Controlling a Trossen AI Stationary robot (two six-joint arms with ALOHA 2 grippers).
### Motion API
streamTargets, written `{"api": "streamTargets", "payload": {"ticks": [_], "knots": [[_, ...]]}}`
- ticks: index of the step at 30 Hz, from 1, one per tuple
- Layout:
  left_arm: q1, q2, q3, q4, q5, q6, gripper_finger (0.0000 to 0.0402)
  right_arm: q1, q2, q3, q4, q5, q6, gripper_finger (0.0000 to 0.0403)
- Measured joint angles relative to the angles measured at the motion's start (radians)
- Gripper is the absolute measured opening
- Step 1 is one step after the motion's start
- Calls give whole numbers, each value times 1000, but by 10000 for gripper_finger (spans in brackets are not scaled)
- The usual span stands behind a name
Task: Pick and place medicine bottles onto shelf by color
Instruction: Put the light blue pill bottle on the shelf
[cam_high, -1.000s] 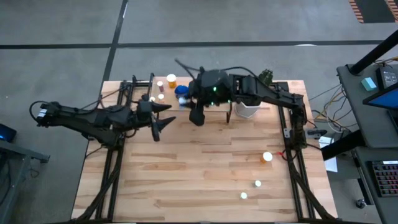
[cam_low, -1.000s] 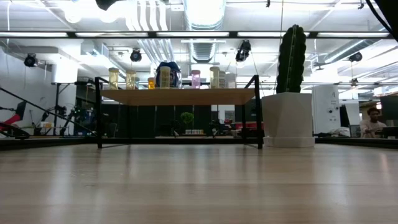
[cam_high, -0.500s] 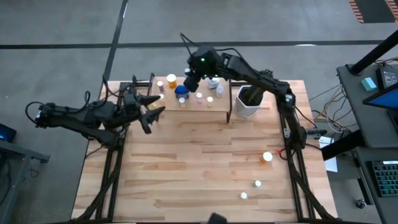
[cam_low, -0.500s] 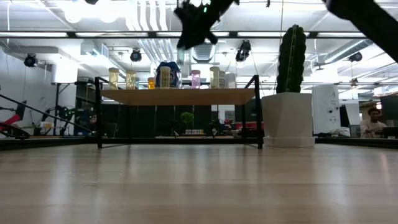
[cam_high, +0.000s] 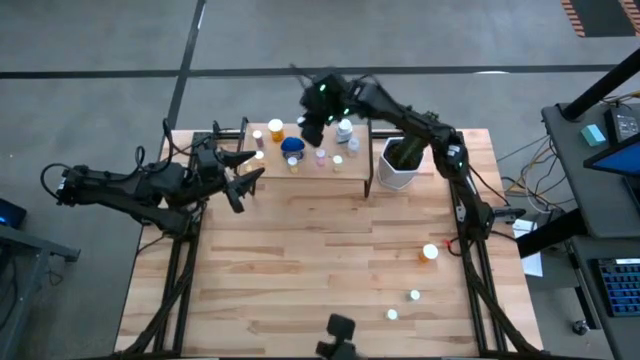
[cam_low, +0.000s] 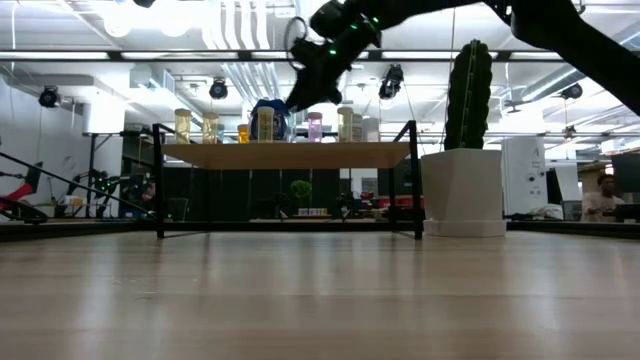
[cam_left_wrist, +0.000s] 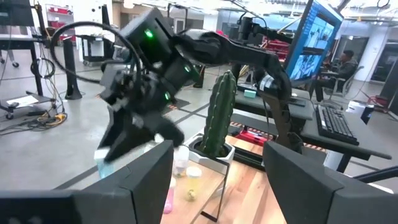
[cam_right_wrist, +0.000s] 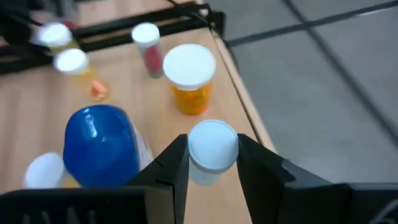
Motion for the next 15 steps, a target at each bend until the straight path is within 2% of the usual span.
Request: {"api": "streamTargets", "payload": {"ticks": [2,5,15], "knots": [[0,-1,-1,-1,0,0,233,-47,-7,0,-3,-71,2,105],[0,-2,-1,0,0,0,233,-88,-12,0,-7,-88,8,105],[0,18,-4,27,-27,19,233,-52,-12,0,-14,-91,-51,105]]}}
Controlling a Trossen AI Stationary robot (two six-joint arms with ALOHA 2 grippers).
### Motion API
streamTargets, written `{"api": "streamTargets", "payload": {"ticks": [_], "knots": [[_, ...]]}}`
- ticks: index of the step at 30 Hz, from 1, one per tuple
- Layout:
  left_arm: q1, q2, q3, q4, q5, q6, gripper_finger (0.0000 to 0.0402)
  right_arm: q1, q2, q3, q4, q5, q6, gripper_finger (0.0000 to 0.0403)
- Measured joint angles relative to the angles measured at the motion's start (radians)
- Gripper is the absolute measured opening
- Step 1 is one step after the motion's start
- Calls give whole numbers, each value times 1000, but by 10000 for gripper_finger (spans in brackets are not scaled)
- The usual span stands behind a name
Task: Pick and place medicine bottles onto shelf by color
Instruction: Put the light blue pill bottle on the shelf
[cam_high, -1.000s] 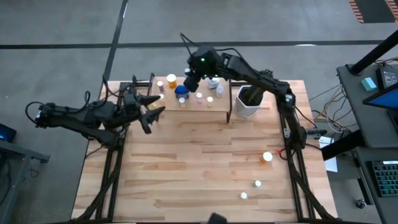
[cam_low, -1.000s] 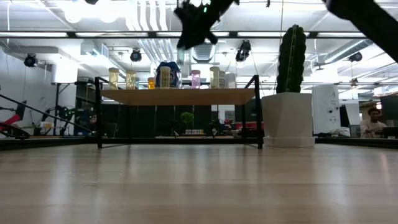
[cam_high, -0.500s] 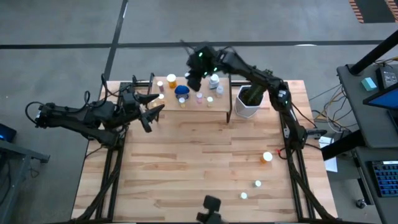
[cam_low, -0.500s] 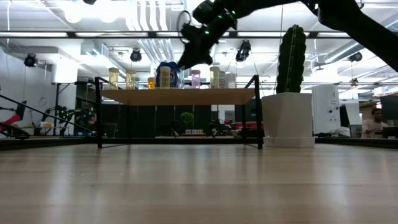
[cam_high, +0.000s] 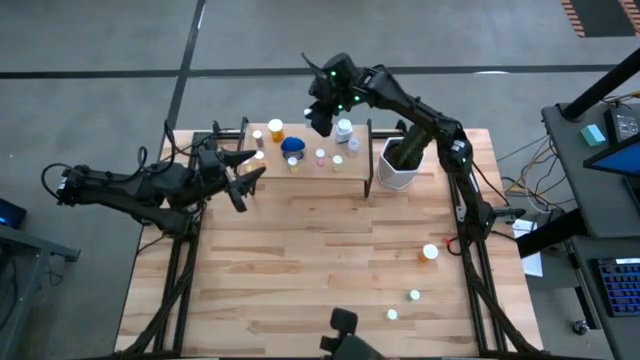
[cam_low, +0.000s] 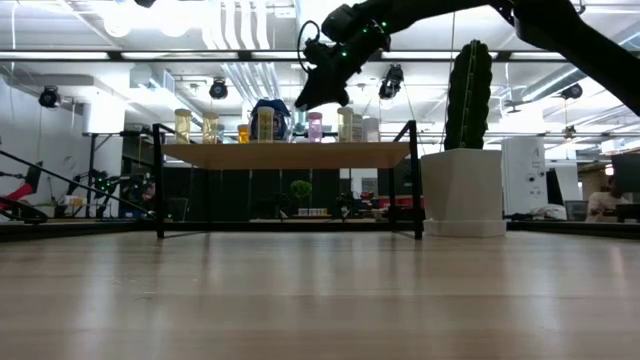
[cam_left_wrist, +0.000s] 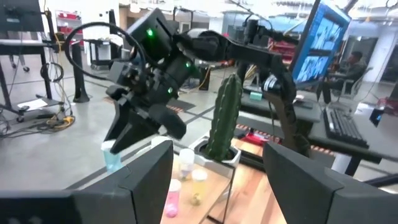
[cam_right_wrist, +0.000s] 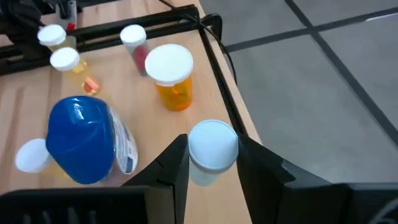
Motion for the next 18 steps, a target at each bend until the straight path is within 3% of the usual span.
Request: {"api": "streamTargets", "payload": {"ticks": [12,18], "knots": [[0,12,0,26,0,6,233,45,-80,-3,-157,48,7,105],[0,20,0,27,0,8,233,67,-112,-68,-43,122,12,105]]}}
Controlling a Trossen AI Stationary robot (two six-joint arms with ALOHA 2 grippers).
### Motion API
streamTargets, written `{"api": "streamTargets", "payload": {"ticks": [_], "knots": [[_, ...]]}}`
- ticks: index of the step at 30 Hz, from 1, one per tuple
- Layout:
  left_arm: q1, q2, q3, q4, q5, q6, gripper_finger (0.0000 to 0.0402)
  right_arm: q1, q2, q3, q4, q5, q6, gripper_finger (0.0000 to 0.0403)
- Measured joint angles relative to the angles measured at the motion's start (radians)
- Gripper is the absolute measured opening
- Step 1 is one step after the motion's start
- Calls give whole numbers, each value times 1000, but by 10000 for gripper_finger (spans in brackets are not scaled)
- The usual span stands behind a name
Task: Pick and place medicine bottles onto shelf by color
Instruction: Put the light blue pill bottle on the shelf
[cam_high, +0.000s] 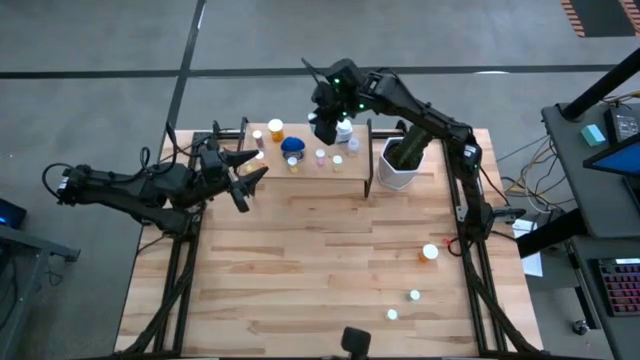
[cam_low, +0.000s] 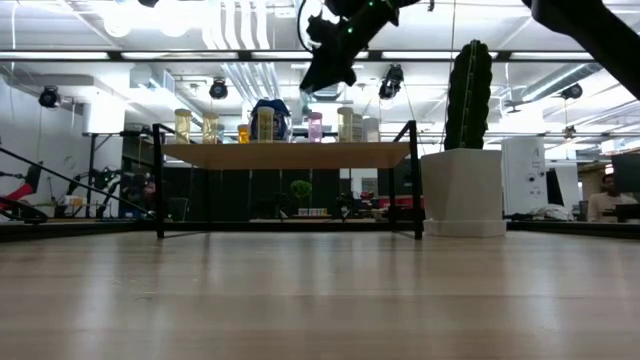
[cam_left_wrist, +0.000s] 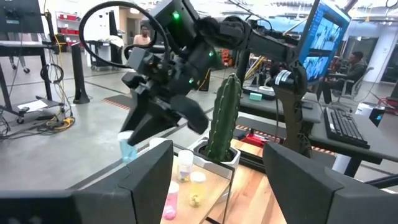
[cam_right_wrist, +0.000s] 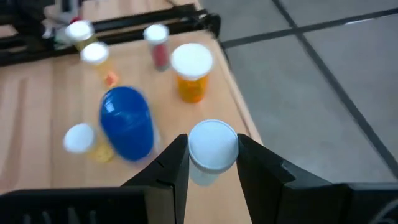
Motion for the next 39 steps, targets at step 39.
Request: {"api": "streamTargets", "payload": {"ticks": [39], "knots": [[7,9,-6,9,-21,52,233,86,-88,-394,424,363,216,105]]}}
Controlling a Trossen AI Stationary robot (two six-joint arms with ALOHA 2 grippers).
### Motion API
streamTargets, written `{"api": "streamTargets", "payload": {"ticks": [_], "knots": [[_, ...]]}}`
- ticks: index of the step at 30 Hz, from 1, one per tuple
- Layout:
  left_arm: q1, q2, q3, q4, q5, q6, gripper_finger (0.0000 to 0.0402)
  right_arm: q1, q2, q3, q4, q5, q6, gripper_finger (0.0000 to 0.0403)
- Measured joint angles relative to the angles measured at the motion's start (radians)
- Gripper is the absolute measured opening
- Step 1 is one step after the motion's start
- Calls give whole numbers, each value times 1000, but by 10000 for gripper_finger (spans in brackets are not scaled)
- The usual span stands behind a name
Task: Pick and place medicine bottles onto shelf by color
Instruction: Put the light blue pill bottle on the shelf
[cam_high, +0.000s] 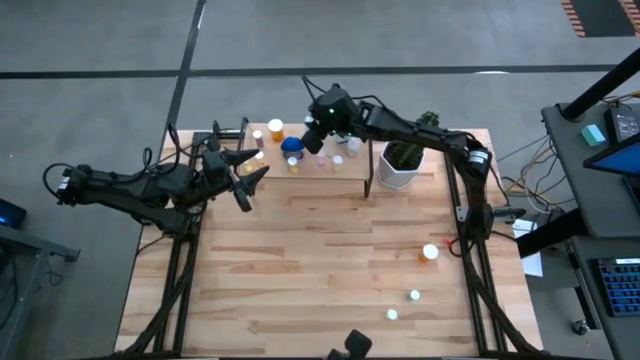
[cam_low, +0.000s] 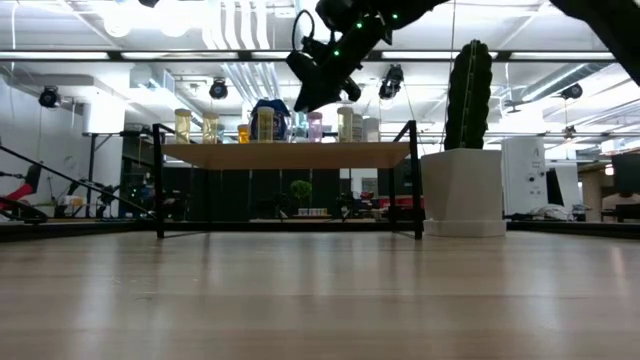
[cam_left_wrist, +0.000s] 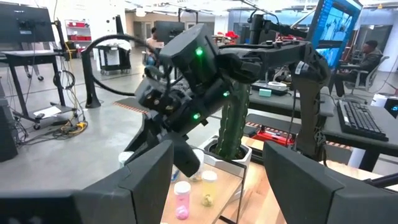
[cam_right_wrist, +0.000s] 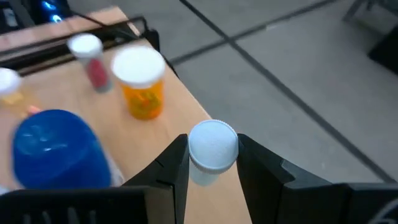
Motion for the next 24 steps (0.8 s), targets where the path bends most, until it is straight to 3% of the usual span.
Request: {"api": "streamTargets", "payload": {"ticks": [5,10,24], "knots": [[0,0,0,0,-3,0,233,-1,89,127,-159,2,8,105],[0,-1,0,0,-3,0,233,2,122,188,-170,-1,36,105],[0,-2,0,0,-2,0,233,1,127,165,-195,-1,85,105]]}}
